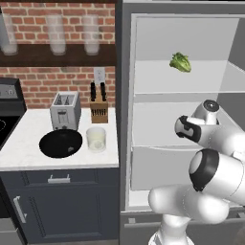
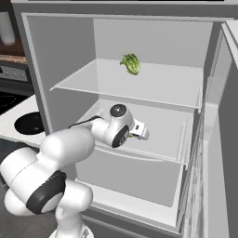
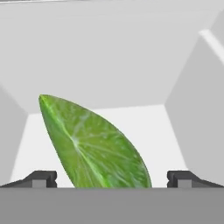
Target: Grab a lemon wedge from the fridge and one ice cube from the ice bowl, and put them in the glass of lemonade.
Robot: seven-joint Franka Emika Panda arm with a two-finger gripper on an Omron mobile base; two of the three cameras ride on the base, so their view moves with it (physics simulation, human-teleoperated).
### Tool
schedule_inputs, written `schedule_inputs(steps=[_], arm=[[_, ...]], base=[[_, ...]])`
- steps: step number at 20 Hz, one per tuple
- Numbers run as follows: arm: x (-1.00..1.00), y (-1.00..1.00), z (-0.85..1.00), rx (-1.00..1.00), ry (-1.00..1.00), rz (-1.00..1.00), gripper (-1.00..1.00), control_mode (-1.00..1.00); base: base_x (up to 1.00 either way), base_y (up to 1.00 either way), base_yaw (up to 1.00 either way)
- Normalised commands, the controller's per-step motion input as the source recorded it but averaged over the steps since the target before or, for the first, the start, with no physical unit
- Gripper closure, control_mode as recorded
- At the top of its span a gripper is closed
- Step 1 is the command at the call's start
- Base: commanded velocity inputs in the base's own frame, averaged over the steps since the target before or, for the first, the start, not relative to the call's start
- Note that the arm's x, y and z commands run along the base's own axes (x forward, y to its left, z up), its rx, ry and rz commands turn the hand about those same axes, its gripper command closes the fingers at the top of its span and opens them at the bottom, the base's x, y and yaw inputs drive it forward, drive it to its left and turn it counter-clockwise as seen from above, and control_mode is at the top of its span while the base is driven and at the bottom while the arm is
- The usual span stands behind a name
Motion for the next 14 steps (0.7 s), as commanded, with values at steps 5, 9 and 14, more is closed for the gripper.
schedule_inputs(steps=[5, 9, 14], arm=[[0.05, 0.0, 0.0, 0.0, 0.0, 0.0, -1.0, -1.0], [0.03, 0.0, 0.0, 0.0, 0.0, 0.0, 1.0, -1.0], [0.0, 0.0, 0.0, 0.0, 0.0, 0.0, 1.0, -1.0]], base=[[0.0, 0.0, 0.0], [0.0, 0.0, 0.0], [0.0, 0.0, 0.0]])
